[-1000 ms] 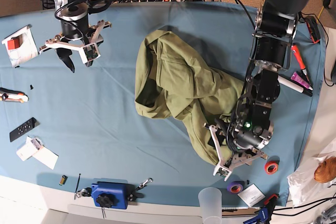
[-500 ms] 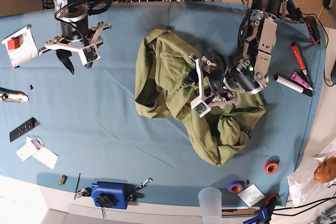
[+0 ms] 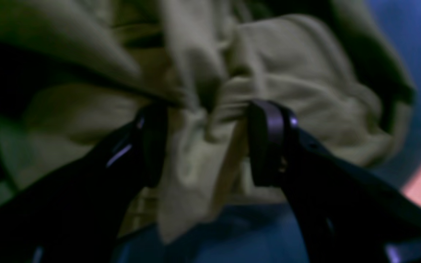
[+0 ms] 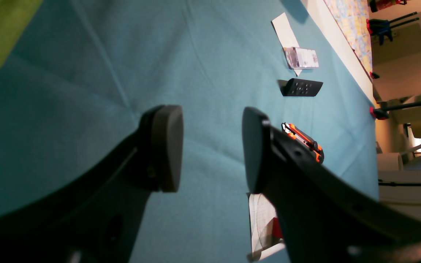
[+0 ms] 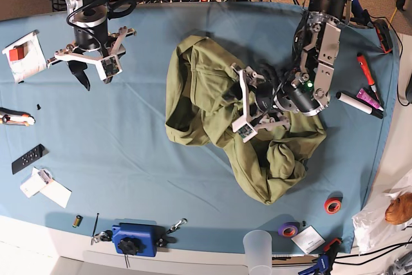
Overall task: Layout the t-shirt on the table in an organized manner, then fold the t-shirt properly
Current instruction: 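Grasp the shirt's bunched middle with the left gripper and lift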
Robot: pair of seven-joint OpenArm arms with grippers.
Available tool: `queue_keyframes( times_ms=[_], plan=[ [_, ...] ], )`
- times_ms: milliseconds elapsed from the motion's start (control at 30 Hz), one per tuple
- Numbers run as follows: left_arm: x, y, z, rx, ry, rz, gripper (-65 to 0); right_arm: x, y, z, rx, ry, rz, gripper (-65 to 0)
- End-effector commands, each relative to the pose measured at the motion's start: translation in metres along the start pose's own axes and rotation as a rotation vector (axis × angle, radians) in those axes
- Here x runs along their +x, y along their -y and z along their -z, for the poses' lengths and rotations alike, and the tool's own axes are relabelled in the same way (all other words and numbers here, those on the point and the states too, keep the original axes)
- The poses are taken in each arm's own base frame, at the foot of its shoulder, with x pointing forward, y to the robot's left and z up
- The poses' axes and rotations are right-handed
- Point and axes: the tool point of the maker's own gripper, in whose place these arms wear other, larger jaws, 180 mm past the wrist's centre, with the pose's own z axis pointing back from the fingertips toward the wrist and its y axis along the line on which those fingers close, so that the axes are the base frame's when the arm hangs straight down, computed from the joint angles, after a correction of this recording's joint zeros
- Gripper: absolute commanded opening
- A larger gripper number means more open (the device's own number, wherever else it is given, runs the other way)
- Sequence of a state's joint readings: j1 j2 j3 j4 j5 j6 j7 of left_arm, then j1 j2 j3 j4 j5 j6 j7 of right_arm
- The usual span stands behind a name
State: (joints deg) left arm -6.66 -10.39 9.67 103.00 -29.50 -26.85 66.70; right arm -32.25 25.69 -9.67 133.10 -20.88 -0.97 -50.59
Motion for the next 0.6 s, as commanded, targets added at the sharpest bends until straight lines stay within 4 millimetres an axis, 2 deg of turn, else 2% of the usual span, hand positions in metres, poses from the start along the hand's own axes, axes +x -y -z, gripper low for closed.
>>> queue_keyframes(
  times_ms=[0,300,367,467,500,567],
  plan=[
    [0.020,0.001,-0.007,-0.007,0.065,0.019,-30.3,0.008,0.008,-0.002,-0.026,0.033,-0.003,-38.5],
    [0.022,0.003,-0.008,-0.010,0.075,0.023,-31.2,0.008,0.008,-0.002,-0.026,0.033,-0.003,-38.5],
    [0.020,0.000,-0.008,0.001,0.067,0.027,-37.0,0.008,0.008,-0.002,-0.026,0.032,-0.003,-38.5],
    [0.014,-0.005,-0.006,0.034,0.047,0.035,-51.0,0.008,0.008,-0.002,-0.026,0.033,-0.003,-38.5],
    [0.013,-0.007,-0.006,0.048,0.045,0.038,-53.9,0.008,0.008,-0.002,-0.026,0.033,-0.003,-38.5],
    [0.009,-0.011,-0.005,0.081,0.050,0.047,-54.7,0.008,0.008,-0.002,-0.026,0.032,-0.003,-38.5]
  ],
)
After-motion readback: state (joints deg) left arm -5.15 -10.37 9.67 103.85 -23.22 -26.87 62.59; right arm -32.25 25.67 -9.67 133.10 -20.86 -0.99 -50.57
